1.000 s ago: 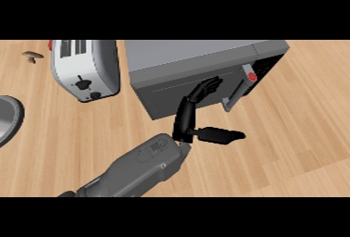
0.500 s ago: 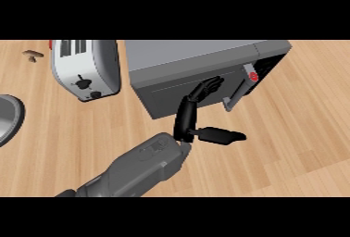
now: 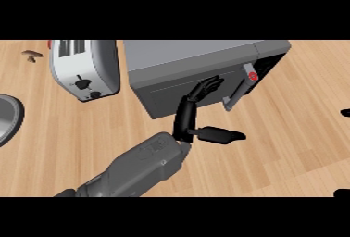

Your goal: Pick up the milk, place it into the microwave and close the microwave

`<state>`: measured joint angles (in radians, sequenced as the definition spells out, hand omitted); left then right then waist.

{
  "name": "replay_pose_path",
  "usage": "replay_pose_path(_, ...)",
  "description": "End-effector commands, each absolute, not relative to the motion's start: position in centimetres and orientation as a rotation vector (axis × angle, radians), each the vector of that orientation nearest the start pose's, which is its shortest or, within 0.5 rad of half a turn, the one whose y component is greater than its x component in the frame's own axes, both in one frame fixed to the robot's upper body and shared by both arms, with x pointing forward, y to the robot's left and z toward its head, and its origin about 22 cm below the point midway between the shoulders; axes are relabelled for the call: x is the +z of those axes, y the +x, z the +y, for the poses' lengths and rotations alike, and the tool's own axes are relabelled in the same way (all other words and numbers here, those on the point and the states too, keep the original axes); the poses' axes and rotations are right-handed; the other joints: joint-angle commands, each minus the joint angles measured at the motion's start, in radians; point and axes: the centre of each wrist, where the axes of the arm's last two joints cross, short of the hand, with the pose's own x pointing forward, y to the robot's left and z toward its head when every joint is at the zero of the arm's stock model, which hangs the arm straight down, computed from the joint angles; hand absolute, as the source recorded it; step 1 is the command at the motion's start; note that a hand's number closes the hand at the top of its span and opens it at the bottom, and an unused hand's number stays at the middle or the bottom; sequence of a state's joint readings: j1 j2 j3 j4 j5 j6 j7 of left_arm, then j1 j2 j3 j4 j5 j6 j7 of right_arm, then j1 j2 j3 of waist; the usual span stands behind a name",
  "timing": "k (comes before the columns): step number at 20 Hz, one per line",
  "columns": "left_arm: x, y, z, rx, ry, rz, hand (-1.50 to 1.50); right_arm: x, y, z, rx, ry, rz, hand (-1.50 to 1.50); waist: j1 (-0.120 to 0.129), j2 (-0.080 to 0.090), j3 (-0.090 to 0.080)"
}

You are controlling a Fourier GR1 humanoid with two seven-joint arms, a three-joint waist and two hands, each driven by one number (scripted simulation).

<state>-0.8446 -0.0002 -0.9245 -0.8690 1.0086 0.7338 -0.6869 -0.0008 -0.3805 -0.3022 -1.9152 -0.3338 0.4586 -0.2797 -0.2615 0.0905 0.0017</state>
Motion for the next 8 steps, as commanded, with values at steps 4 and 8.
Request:
replay_pose_path(4,2.6,33.8,0.6,0.011,-0.125,-1.841,-1.5,12.9,22.7,-36.0,0.355,0.23,-2.189,-1.5,-0.024,0.007,0.0)
replay_pose_path(8,2.3,33.7,0.6,0.016,-0.125,-1.845,-1.5,13.7,23.4,-37.0,0.368,0.237,-2.186,-1.5,-0.024,0.01,0.0)
